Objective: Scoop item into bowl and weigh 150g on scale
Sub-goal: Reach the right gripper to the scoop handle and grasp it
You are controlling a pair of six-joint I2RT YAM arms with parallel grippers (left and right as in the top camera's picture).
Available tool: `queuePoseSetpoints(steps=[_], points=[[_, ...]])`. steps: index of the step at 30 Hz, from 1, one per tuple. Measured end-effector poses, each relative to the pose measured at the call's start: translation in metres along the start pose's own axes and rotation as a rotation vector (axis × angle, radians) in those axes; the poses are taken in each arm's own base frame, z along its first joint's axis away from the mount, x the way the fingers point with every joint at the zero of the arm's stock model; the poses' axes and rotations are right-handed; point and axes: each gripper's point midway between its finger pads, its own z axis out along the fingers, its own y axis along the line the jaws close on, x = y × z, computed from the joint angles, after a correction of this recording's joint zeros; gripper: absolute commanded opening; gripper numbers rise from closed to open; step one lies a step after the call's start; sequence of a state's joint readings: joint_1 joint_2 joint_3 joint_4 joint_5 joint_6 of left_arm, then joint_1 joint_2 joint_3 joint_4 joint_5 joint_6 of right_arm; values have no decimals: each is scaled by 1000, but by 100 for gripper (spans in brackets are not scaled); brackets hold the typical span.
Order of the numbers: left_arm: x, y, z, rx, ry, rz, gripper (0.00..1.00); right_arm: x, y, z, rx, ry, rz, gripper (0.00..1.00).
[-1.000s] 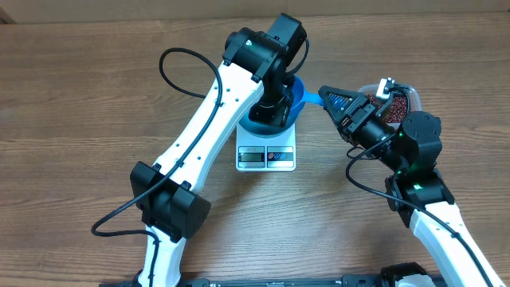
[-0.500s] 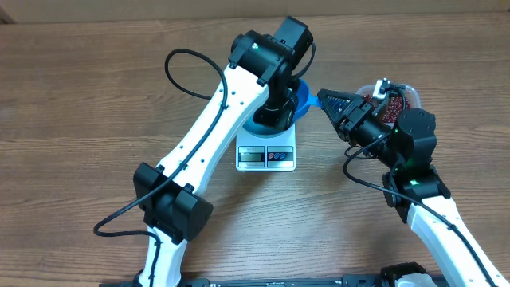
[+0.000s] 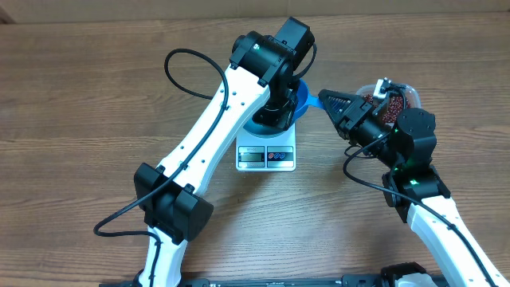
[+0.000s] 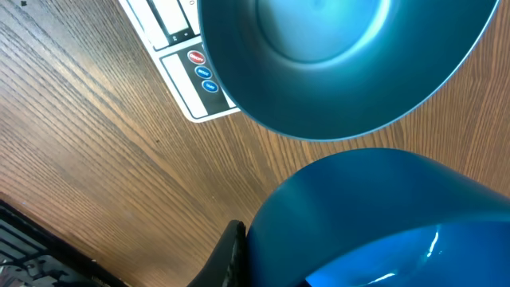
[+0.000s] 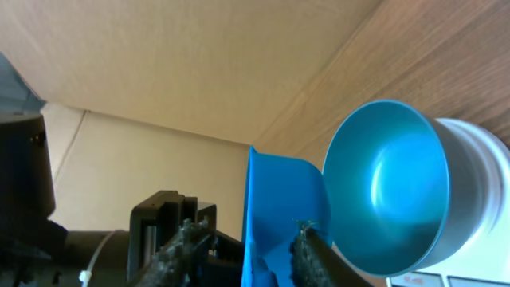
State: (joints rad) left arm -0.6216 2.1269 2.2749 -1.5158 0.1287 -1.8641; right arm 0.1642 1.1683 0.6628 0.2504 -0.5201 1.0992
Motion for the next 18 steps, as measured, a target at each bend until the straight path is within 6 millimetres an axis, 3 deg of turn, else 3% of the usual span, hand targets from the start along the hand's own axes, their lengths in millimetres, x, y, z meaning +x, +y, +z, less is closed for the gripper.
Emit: queuePoseSetpoints(steps=[4,18], points=[[-1,0,0,1,-3,0,4,-1,0,0,1,-3,1,23],[-1,0,0,2,-5,1,5,-1,0,0,2,-4,2,18]])
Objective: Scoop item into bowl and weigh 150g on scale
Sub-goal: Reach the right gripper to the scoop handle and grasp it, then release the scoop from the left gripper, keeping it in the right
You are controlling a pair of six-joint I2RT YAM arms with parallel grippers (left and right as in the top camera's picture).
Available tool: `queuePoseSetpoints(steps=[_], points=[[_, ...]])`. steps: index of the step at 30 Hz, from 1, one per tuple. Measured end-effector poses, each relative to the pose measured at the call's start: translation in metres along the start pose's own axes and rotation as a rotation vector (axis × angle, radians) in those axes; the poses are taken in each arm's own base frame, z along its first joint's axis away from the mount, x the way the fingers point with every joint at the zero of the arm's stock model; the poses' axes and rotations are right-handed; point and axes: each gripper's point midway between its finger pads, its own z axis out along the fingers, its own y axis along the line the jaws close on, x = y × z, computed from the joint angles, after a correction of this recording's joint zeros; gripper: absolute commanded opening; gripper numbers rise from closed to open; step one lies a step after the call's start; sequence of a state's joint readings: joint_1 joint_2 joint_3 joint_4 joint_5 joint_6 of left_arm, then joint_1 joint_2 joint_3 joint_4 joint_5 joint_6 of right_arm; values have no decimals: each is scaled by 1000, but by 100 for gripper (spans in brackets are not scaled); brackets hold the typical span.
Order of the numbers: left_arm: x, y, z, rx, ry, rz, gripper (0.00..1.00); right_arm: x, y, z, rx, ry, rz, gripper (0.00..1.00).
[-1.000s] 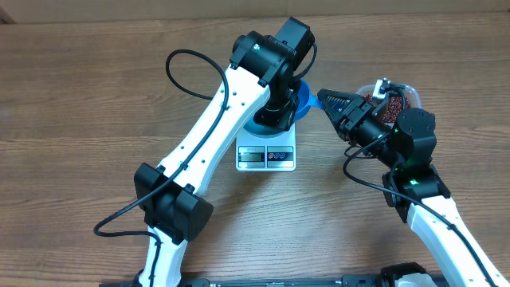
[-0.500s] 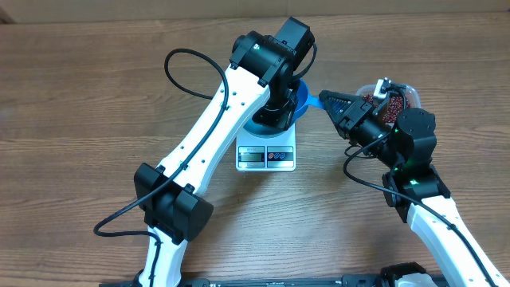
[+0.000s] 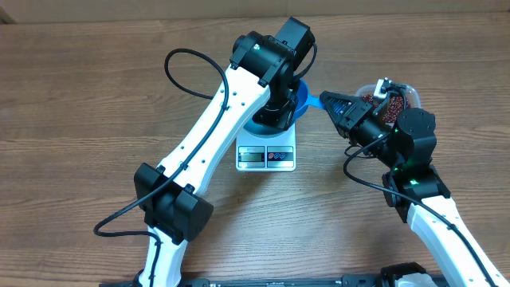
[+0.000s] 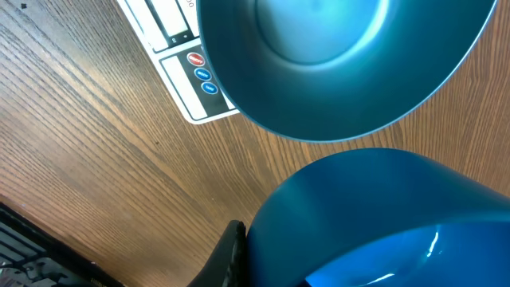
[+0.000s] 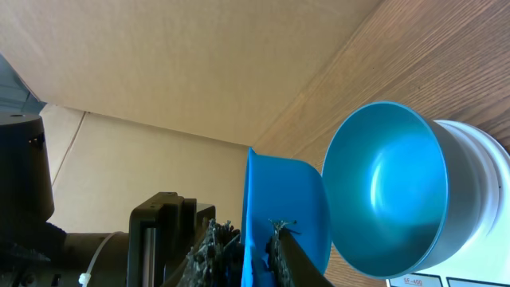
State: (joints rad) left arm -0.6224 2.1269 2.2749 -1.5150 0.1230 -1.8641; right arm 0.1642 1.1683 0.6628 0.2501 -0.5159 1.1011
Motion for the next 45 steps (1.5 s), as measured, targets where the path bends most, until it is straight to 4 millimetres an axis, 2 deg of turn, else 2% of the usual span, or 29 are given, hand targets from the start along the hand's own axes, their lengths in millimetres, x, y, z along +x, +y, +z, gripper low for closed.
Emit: queuePoseSetpoints(steps=[6,9,10,14,26,30,45], points=[[0,0,0,0,0,0,4,0,0,0,1,-2,-1,15],[0,0,0,0,0,0,4,-1,0,0,3,-6,-2,11],[0,0,0,0,0,0,4,-1,-1,0,4,-6,-1,7],[0,0,0,1,0,0,4,-1,-2,0,8,-8,3,5],[0,0,0,1,0,0,4,-1,-2,0,9,-8,5,5],[0,-1,0,3,-2,6,4,-1,-4,0,15,-5,10,13],[0,-3,0,13,-4,43,4,1,-4,0,16,5,8,12]])
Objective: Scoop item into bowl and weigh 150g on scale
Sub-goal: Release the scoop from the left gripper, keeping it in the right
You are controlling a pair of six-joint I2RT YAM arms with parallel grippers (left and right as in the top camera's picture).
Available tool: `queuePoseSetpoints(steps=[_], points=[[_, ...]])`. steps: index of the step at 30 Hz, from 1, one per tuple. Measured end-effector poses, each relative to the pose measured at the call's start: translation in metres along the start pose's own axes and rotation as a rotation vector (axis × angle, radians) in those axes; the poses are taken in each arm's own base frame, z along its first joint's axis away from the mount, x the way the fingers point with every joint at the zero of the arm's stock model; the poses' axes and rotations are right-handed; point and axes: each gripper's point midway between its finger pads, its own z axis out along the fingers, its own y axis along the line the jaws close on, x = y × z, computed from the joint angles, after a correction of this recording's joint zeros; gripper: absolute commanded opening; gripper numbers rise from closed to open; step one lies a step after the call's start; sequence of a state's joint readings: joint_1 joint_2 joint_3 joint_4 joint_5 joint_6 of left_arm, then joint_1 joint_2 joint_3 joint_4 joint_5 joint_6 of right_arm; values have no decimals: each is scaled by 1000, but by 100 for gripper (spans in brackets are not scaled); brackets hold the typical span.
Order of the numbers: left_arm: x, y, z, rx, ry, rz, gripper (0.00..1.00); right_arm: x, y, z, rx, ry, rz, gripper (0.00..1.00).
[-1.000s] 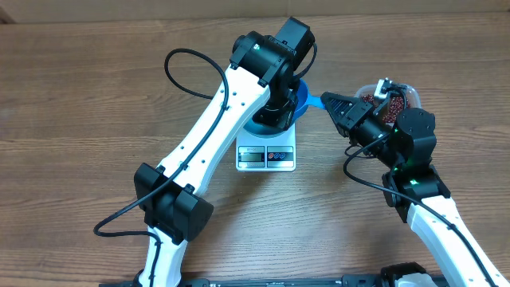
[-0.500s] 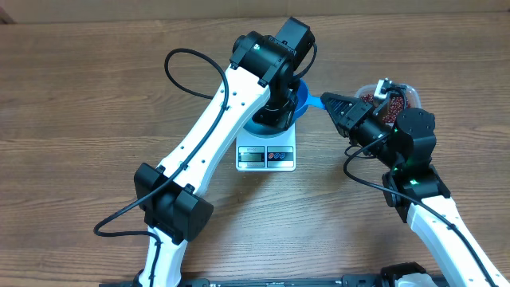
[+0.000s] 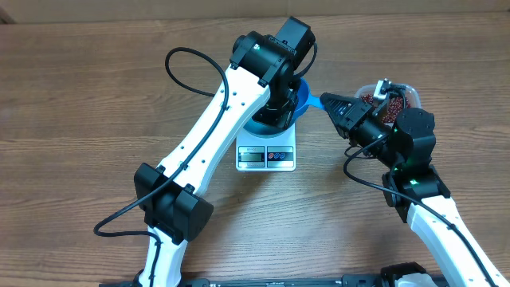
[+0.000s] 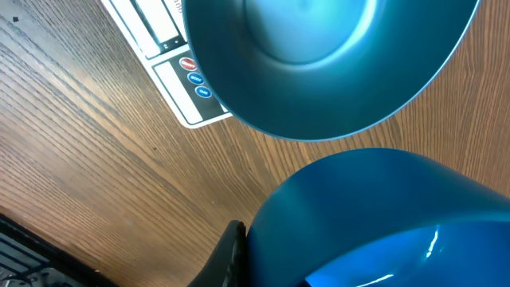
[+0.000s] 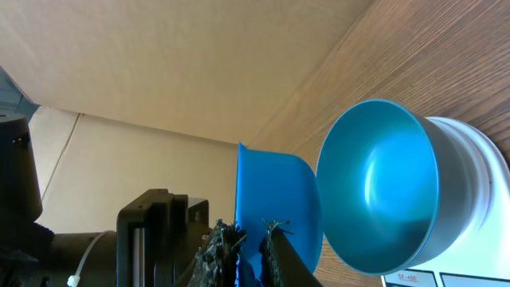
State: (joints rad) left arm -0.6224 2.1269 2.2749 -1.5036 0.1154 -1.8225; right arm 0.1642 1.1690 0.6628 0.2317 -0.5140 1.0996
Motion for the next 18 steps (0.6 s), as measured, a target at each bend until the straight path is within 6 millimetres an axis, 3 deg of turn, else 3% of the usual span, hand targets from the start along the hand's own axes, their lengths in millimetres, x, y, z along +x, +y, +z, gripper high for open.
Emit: queuePoseSetpoints(steps=[3,8,9,12,14,18], points=[[0,0,0,0,0,5,4,1,1,0,-3,6,-4,4],[0,0,0,0,-1,15,5,2,1,0,-6,11,-1,4],[0,0,0,0,-1,16,9,2,1,0,-6,12,0,4],[0,0,0,1,-2,24,43,2,1,0,-6,12,-1,4],[0,0,0,1,-1,24,97,3,0,0,-4,15,0,4],[2,0,0,0,0,25,99,4,1,0,-6,21,1,4]])
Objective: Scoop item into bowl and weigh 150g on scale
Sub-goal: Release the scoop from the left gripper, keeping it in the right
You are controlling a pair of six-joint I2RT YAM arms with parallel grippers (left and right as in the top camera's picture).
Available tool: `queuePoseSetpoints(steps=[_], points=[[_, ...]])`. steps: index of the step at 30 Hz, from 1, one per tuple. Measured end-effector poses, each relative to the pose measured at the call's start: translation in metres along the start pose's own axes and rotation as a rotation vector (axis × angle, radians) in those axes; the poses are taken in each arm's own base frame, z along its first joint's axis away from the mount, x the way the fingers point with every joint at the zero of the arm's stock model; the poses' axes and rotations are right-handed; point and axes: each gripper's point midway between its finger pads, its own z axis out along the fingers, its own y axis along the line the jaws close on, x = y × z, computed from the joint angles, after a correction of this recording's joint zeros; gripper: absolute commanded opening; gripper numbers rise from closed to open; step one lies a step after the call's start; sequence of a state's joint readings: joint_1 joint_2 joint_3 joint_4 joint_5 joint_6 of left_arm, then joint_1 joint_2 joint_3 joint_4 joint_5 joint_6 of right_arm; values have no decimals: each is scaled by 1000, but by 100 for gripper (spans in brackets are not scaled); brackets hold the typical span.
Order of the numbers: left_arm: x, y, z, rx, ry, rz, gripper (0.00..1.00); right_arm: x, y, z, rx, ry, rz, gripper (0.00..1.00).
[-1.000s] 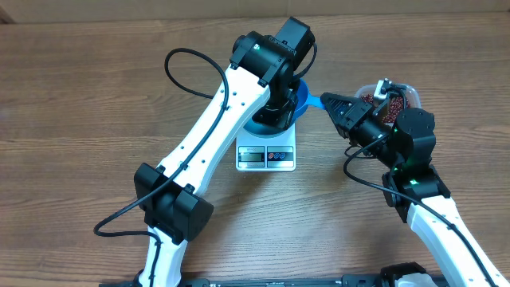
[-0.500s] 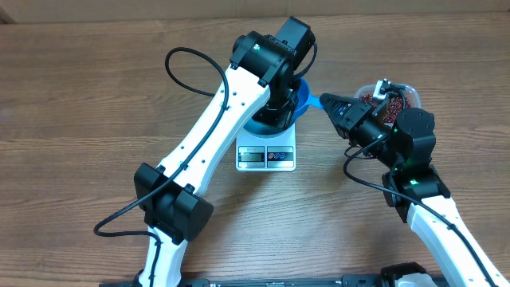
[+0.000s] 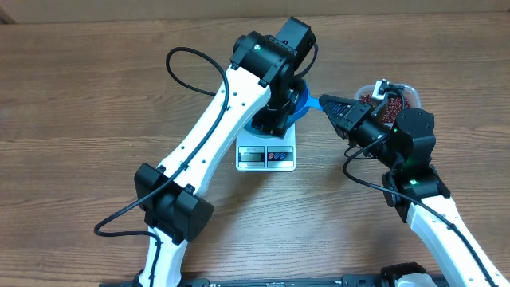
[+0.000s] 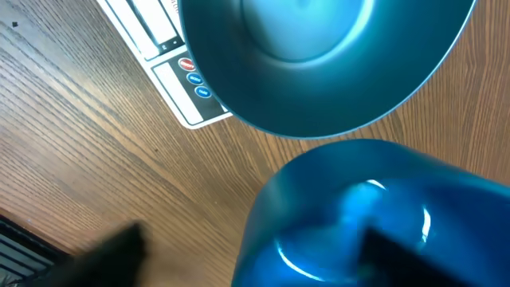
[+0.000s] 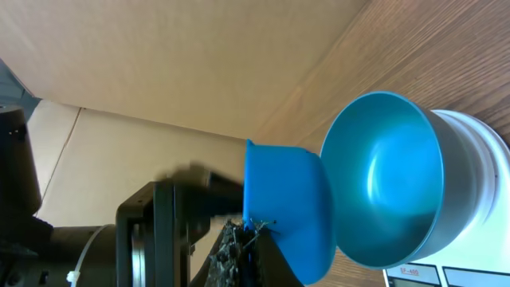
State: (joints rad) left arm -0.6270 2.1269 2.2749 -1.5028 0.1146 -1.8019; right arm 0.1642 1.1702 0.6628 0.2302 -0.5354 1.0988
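A blue scoop (image 3: 307,101) hangs beside the scale (image 3: 266,156), its bowl-shaped body (image 4: 343,199) filling the lower left wrist view. My right gripper (image 5: 253,233) is shut on the scoop's (image 5: 287,199) thin edge. My left gripper (image 4: 255,255) is open, with blurred dark fingers (image 4: 111,247) standing wide on either side of the scoop. The empty blue bowl (image 4: 319,64) sits on the scale; the left arm hides it from overhead. The right wrist view shows the bowl (image 5: 382,175) empty beside the scoop.
A clear container of red beans (image 3: 396,99) stands at the right, behind the right arm. The scale's display and buttons (image 4: 191,76) face the table's front. The left arm (image 3: 231,104) reaches across the table over the scale.
My left gripper has opened: its finger was against the scoop, and now both fingers stand apart and blurred. My right gripper stays shut on the scoop's edge, and the scoop has tilted slightly.
First my left gripper held the scoop beside the bowl while my right fingers stood open around its edge. The right fingers were then narrower, then shut on the edge. Now the left gripper has let go and the right alone holds the scoop.
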Motion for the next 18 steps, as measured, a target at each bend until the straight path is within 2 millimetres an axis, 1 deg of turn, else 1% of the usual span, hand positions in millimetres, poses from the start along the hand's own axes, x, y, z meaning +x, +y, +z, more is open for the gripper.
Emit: queuePoseSetpoints(steps=[4,6,10,14,18], points=[[2,-2,0,11,3,15,100,0,0,0,0,0,0,4],[3,-7,0,28,7,43,100,0,0,0,0,0,-4,4],[3,-9,-2,38,9,100,99,0,0,0,1,0,-12,4],[2,-11,-15,59,9,162,99,0,-1,0,6,-1,-17,4],[-4,-18,-38,117,5,246,99,-2,-2,0,11,-11,-28,4]])
